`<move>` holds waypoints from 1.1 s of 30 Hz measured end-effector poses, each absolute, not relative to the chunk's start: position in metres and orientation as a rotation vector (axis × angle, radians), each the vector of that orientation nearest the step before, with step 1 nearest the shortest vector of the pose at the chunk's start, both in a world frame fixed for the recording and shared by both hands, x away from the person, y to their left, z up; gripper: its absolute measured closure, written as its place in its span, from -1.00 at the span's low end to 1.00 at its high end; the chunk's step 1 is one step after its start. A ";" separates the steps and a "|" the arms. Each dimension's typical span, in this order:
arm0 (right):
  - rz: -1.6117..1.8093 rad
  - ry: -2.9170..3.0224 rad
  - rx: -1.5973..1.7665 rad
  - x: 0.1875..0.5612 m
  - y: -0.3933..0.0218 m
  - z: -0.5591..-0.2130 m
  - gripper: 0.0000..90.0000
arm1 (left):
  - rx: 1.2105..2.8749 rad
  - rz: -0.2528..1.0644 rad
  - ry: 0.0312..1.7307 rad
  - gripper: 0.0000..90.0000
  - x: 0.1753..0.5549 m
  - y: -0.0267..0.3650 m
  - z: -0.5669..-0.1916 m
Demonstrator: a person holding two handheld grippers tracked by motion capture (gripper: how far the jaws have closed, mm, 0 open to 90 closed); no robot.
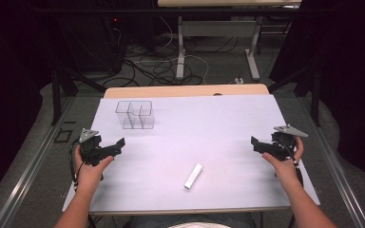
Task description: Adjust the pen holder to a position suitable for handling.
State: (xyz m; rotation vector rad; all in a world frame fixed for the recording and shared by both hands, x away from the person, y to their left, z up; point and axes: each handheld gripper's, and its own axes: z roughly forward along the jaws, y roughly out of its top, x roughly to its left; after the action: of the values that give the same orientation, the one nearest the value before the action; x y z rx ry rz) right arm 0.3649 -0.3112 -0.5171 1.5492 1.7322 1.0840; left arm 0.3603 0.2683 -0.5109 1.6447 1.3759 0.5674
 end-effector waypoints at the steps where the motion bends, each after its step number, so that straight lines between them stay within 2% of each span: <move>1: 1.088 1.734 1.547 0.365 -0.311 -0.517 -1.00 | 1.633 0.574 1.371 -1.00 0.360 0.268 -0.510; 11: 1.100 1.739 1.540 0.365 -0.308 -0.517 -1.00 | 1.577 0.599 1.350 -0.99 0.361 0.268 -0.495; 20: 1.102 1.772 1.512 0.363 -0.301 -0.518 -1.00 | 1.555 0.631 1.354 -0.92 0.373 0.266 -0.474; 28: 1.106 1.765 1.518 0.363 -0.302 -0.519 -1.00 | 1.512 0.649 1.378 -0.64 0.387 0.264 -0.452; 33: 1.113 1.764 1.532 0.362 -0.302 -0.519 -1.00 | 1.513 0.675 1.359 -0.58 0.397 0.260 -0.436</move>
State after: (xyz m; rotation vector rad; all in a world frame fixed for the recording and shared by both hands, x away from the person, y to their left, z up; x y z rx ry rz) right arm 0.3619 -0.3022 -0.5189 1.5319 1.7643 1.1128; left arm 0.3967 0.2601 -0.4361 1.5127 1.3587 0.6749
